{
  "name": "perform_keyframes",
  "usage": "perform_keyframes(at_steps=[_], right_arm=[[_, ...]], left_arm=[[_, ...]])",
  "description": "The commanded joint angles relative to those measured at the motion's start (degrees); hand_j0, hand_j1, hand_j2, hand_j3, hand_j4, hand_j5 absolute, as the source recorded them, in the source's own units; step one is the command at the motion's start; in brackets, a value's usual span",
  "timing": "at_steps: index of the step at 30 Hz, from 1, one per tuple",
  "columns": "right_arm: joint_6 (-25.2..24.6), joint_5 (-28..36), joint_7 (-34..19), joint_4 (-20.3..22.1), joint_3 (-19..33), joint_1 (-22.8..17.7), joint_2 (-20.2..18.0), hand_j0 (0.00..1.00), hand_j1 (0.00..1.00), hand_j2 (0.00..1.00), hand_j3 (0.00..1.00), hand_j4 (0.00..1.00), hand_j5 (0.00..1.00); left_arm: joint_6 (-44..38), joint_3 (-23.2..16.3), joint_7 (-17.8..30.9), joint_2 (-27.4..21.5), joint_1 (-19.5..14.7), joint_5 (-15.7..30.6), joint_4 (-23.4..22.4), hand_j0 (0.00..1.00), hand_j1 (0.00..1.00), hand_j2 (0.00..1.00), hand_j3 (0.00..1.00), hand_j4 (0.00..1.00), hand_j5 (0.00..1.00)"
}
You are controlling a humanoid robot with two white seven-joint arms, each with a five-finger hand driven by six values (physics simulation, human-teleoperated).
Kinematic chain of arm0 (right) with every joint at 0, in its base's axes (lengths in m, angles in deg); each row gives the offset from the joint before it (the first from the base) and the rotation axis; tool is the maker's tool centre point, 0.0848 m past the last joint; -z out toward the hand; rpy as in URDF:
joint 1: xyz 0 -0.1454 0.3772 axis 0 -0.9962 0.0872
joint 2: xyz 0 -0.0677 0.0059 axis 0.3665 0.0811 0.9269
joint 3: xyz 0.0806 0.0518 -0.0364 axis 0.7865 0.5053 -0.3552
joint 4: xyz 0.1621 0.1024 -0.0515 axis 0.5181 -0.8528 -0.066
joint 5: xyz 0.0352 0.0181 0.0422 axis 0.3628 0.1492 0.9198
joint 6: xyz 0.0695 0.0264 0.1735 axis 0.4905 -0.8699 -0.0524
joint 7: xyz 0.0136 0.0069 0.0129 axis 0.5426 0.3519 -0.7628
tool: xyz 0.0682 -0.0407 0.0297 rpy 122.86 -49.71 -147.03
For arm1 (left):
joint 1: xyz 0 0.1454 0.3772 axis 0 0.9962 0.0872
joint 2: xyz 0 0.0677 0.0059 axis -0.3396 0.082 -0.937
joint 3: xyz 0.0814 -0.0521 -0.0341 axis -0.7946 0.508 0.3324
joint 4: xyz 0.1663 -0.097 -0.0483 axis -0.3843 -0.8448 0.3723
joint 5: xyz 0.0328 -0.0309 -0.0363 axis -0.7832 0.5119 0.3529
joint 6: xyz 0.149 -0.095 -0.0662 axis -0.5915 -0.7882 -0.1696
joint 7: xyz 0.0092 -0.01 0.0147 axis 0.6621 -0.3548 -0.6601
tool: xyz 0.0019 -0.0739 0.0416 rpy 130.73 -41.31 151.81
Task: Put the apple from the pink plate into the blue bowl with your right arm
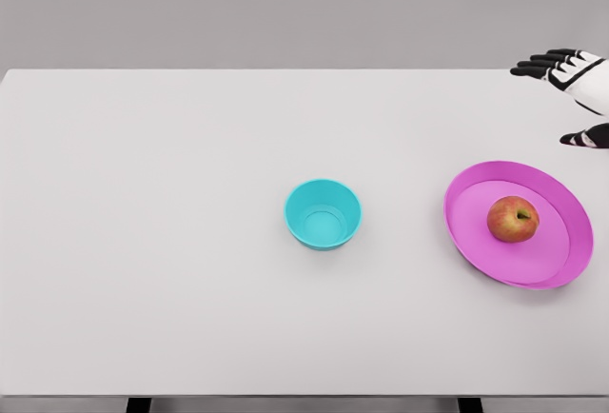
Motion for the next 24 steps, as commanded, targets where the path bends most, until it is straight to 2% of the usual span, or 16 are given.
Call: perform_keyframes(at_steps=[1,5,7,10,13,18,24], right_arm=[[-0.1,0.4,0.0,0.0,0.0,0.0,-0.1,1.00,1.00,1.00,1.00,1.00,1.00],[-0.1,0.4,0.1,0.2,-0.6,-0.9,-1.9,1.00,1.00,1.00,1.00,1.00,1.00],[-0.1,0.4,-0.8,0.6,-1.2,-2.9,-3.7,1.00,1.00,1.00,1.00,1.00,1.00],[-0.1,0.4,-12.1,2.6,-1.1,-2.8,-5.7,1.00,1.00,1.00,1.00,1.00,1.00],[-0.1,0.6,-17.0,4.2,-0.9,-2.7,-5.6,1.00,1.00,1.00,1.00,1.00,1.00],[-0.1,0.5,-20.7,3.7,-3.6,-2.7,-3.6,1.00,1.00,1.00,1.00,1.00,1.00],[-0.1,0.2,-20.9,2.8,-6.0,-2.5,-2.9,1.00,1.00,1.00,1.00,1.00,1.00]], left_arm=[[0.0,0.0,0.0,0.0,0.0,0.0,0.0,1.00,1.00,1.00,1.00,1.00,1.00],[0.0,0.0,0.0,0.0,0.0,0.0,0.0,1.00,1.00,1.00,1.00,1.00,1.00],[0.0,0.0,0.0,0.0,0.0,0.0,0.0,1.00,1.00,1.00,1.00,1.00,1.00],[0.0,0.0,0.0,0.0,0.0,0.0,0.0,1.00,1.00,1.00,1.00,1.00,1.00],[0.0,0.0,0.0,0.0,0.0,0.0,0.0,1.00,1.00,1.00,1.00,1.00,1.00],[0.0,0.0,0.0,0.0,0.0,0.0,0.0,1.00,1.00,1.00,1.00,1.00,1.00],[0.0,0.0,0.0,0.0,0.0,0.0,0.0,1.00,1.00,1.00,1.00,1.00,1.00]])
